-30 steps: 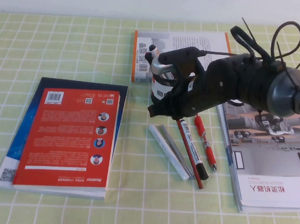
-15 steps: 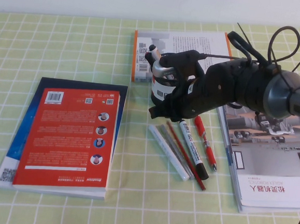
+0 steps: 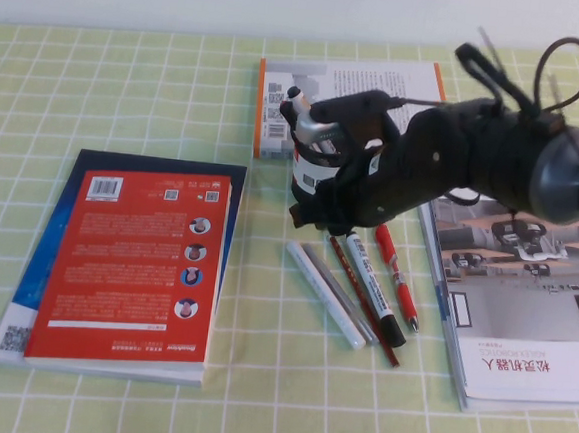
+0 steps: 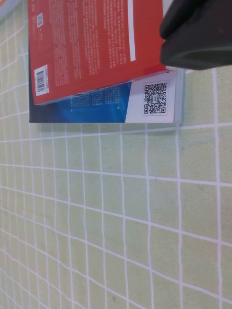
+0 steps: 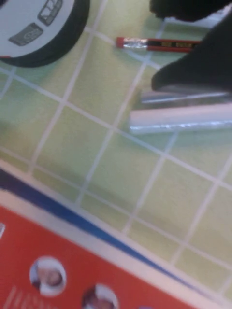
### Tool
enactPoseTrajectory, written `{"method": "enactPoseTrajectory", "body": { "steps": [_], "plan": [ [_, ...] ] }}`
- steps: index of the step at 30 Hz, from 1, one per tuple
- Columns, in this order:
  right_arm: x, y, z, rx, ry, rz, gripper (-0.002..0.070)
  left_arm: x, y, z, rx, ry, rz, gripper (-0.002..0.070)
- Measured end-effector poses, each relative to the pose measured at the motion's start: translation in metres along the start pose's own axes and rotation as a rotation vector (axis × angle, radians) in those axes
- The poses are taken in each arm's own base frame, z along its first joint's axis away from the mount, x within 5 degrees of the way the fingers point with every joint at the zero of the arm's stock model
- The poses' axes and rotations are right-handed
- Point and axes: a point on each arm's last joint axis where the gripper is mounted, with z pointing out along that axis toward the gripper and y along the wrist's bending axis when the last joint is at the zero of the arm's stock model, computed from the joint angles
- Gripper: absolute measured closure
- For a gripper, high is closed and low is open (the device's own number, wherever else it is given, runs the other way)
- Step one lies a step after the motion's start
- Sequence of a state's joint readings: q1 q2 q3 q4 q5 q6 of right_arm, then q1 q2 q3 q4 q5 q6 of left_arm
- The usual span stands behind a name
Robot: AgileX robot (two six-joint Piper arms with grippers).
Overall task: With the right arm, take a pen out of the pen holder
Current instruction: 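Take a marker out of the pen holder and lay it on the table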
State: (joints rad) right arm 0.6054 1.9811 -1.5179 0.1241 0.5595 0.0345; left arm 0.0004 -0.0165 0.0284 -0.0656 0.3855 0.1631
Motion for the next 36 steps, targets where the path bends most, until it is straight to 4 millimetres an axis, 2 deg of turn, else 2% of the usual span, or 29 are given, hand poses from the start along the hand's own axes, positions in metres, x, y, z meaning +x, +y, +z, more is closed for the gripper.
{"method": "enactPoseTrajectory", "body": {
  "steps": [2, 4, 7, 8, 9, 10, 16, 20, 24, 28, 36],
  "plan": [
    [-0.002, 0.005, -0.023, -0.006, -0.025, -0.017, 0.0503, 0.000, 0.000, 0.000, 0.000, 0.000, 0.000, 0.0680],
    [-0.002, 0.011, -0.049, -0.013, -0.050, -0.033, 0.0586, 0.000, 0.000, 0.000, 0.000, 0.000, 0.000, 0.0680],
    [0.003, 0.017, -0.095, -0.022, -0.088, -0.056, 0.0660, 0.000, 0.000, 0.000, 0.000, 0.000, 0.000, 0.0680],
    [0.007, 0.017, -0.112, -0.022, -0.100, -0.061, 0.0670, 0.000, 0.000, 0.000, 0.000, 0.000, 0.000, 0.0680],
    [0.012, 0.017, -0.119, -0.021, -0.095, -0.065, 0.0675, 0.000, 0.000, 0.000, 0.000, 0.000, 0.000, 0.0680],
    [0.017, 0.017, -0.135, -0.021, -0.106, -0.070, 0.0680, 0.000, 0.000, 0.000, 0.000, 0.000, 0.000, 0.0680],
    [0.058, 0.012, -0.183, -0.024, -0.130, -0.072, 0.0687, 0.000, 0.000, 0.000, 0.000, 0.000, 0.000, 0.0680],
    [0.091, 0.008, -0.198, -0.029, -0.114, -0.064, 0.0687, 0.000, 0.000, 0.000, 0.000, 0.000, 0.000, 0.0680],
    [0.112, 0.007, -0.210, -0.046, -0.048, -0.048, 0.0688, 0.000, 0.000, 0.000, 0.000, 0.000, 0.000, 0.0680],
    [0.119, 0.006, -0.217, -0.037, -0.001, -0.064, 0.0688, 0.000, 0.000, 0.000, 0.000, 0.000, 0.000, 0.0680],
    [0.124, 0.001, -0.218, 0.013, 0.019, -0.102, 0.0688, 0.000, 0.000, 0.000, 0.000, 0.000, 0.000, 0.0680]
  ]
}}
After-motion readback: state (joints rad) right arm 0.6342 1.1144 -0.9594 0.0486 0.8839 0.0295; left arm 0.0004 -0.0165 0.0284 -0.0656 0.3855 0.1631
